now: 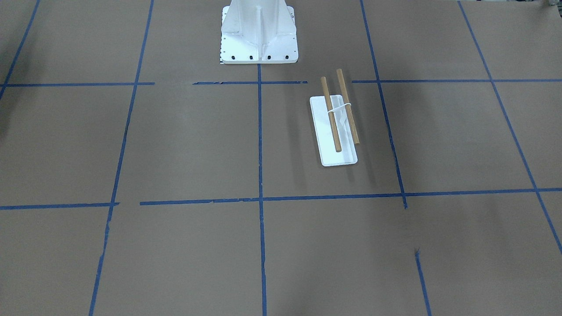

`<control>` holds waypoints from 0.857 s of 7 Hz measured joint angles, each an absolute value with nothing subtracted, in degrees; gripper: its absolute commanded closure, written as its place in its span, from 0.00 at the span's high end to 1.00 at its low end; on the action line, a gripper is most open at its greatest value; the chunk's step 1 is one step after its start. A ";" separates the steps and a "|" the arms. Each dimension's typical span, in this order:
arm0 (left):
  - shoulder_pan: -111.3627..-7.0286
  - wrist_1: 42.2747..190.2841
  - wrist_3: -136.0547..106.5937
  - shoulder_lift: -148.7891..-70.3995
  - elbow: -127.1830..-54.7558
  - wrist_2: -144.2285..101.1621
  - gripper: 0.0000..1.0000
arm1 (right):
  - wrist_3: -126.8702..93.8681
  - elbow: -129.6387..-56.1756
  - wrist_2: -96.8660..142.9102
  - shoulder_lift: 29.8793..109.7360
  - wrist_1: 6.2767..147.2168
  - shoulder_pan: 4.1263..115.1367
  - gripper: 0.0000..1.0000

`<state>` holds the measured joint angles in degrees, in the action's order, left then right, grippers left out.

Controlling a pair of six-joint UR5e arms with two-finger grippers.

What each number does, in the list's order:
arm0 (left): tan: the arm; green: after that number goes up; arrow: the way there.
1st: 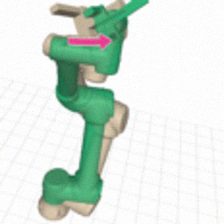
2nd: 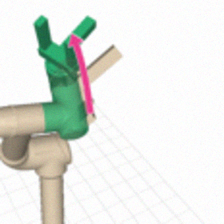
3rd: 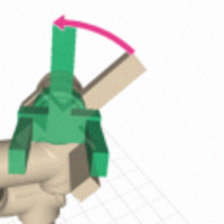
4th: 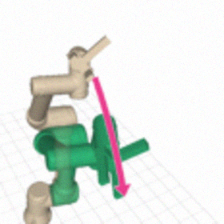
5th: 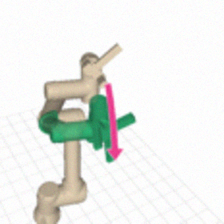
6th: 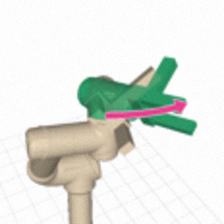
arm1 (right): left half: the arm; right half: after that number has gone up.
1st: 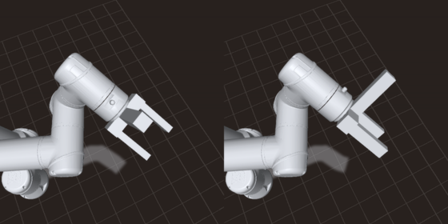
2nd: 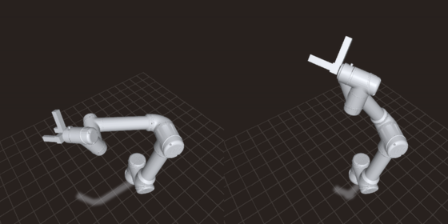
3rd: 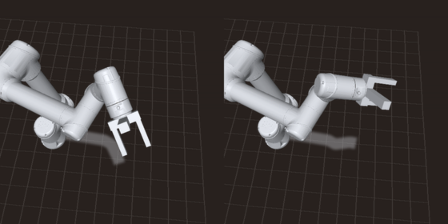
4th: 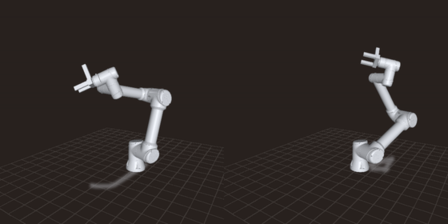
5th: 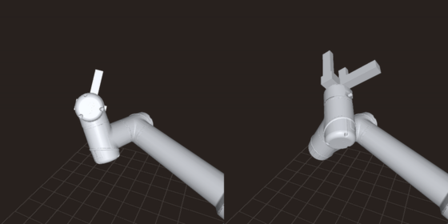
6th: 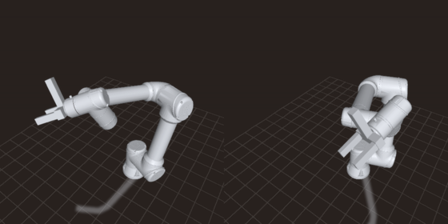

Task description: Hang towel on rack

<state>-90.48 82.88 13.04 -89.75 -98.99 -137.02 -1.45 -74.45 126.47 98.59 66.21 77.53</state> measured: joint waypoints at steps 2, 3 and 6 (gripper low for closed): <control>-90.45 82.88 12.95 -90.02 -98.96 -137.02 1.00 | -1.24 -74.03 126.50 98.21 65.36 77.52 0.00; -90.45 82.88 12.91 -90.09 -99.06 -137.02 1.00 | -1.42 -74.47 126.39 97.80 65.33 77.56 0.00; -90.47 82.88 12.83 -92.08 -98.66 -136.79 1.00 | -1.77 -86.79 127.09 99.11 71.41 79.35 0.00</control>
<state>-90.47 82.88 12.83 -92.08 -98.66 -136.79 -1.77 -86.79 127.09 99.11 71.41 79.35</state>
